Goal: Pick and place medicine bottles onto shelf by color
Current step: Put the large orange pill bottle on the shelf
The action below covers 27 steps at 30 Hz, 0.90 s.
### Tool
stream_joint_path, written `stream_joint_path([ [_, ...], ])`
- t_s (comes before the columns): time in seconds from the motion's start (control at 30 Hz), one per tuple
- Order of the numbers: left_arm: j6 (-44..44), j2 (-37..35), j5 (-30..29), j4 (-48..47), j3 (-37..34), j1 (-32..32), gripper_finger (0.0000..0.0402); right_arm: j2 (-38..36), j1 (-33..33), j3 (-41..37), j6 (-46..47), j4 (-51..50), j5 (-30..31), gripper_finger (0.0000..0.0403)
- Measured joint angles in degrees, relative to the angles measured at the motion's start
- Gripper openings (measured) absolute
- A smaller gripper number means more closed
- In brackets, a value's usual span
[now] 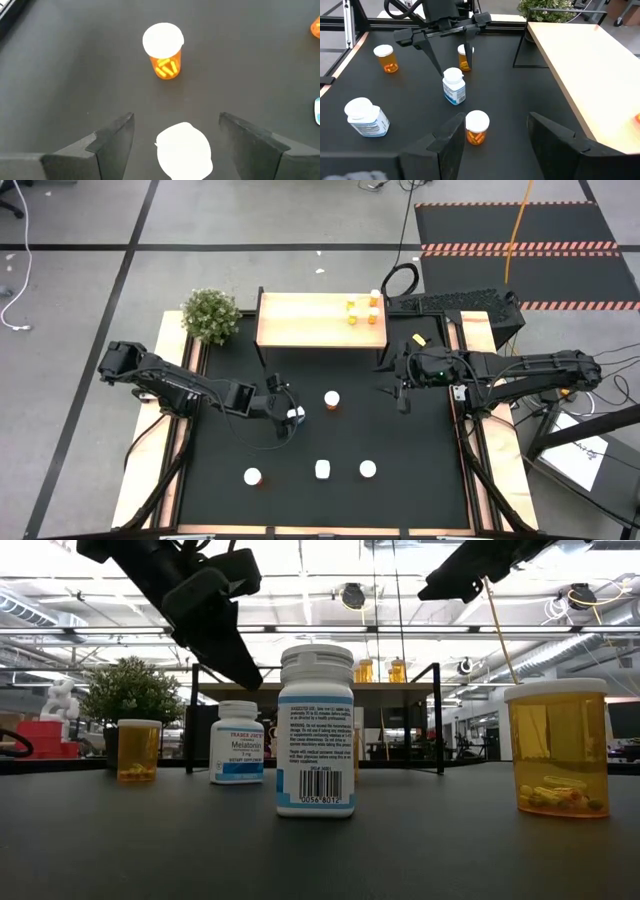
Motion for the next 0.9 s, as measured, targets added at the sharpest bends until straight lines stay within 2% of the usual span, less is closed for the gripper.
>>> stream_joint_path([
  [0.27, 6.5, 0.0, -0.6, 10.2, 0.0, 1.5, 0.0288, 0.0, 0.0, 0.0, -0.3, 0.0, 0.0, 0.0208],
  [0.5, 9.9, 1.2, 1.5, 12.9, 0.0, 5.3, 0.0312, 0.0, 0.0, 0.0, -0.4, 0.5, 0.0, 0.0208],
  [0.77, 13.8, 9.6, 5.7, 20.5, 0.0, 8.3, 0.0332, 0.0, 0.0, 0.0, -0.5, 0.4, 0.0, 0.0208],
  [0.9, 14.2, 13.5, 10.2, 23.9, 0.1, 9.5, 0.0333, 0.0, 0.0, 0.0, -0.9, 0.4, 0.0, 0.0208],
])
